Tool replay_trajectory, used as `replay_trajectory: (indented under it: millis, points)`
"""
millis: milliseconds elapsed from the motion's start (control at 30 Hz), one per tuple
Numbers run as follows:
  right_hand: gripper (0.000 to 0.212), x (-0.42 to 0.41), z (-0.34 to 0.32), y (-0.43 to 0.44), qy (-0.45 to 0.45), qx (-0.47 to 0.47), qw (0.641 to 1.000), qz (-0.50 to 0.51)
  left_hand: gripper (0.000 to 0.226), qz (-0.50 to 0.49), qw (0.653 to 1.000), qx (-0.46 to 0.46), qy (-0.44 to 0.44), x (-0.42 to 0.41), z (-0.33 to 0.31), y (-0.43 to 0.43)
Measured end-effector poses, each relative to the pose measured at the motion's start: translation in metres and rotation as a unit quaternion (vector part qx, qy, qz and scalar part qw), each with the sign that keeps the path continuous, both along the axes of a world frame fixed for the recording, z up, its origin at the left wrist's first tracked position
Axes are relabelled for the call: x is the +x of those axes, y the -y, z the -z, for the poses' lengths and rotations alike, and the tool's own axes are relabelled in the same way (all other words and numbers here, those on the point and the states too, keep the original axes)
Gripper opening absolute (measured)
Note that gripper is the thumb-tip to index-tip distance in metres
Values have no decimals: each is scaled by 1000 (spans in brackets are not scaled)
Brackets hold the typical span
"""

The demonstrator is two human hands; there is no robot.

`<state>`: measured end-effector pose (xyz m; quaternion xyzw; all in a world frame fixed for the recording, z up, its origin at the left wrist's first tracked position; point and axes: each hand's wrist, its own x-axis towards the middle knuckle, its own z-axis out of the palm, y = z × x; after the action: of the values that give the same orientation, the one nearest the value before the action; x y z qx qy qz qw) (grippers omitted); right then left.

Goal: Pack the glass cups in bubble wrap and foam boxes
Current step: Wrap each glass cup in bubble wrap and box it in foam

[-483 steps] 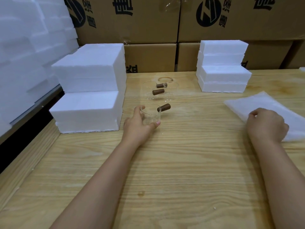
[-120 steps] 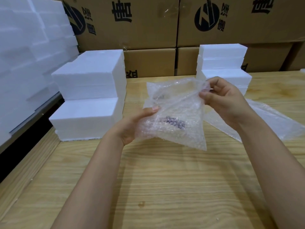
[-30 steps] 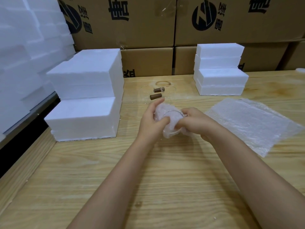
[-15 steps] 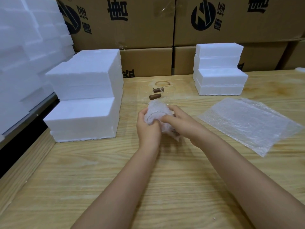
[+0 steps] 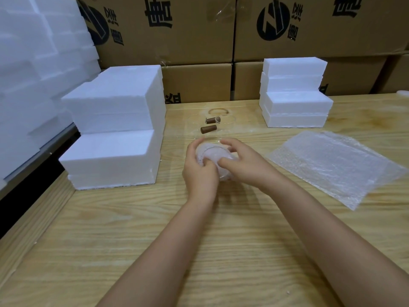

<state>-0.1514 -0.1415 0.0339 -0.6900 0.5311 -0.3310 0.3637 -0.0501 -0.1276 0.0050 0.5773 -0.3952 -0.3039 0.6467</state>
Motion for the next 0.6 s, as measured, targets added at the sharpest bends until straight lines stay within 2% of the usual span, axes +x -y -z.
replay_trajectory:
  millis: [33,100,167,233,300,367,400,467,533,600]
  points:
    - [51,2,1,-1,-19,-17,1000,0,53,-9,1000,5,-3,1,0,-1]
    - [43,3,3,-2,-52,-64,996,13,44,19,1000,14,3,1,0,-2]
    - [36,-3,3,0,-69,-81,993,46,40,136,991,-4,-1,6,1,-2]
    - [34,-16,-2,4,-62,-62,994,62,73,295,954,-28,36,17,5,0]
    - [27,-30,-9,7,-46,-36,997,43,96,371,915,-21,157,28,6,0]
    - [20,-38,-12,9,-57,-17,998,25,97,367,894,-46,252,35,9,3]
    - [17,-40,-11,10,-60,-15,998,23,91,360,892,-59,268,38,11,5]
    - [13,-40,-7,10,-45,-19,999,19,79,342,897,-61,274,39,14,7]
    - [10,-41,-4,13,18,-32,999,26,74,320,911,-46,256,41,14,8]
    - [29,-44,-2,17,95,-42,993,53,73,291,935,-24,203,47,15,10]
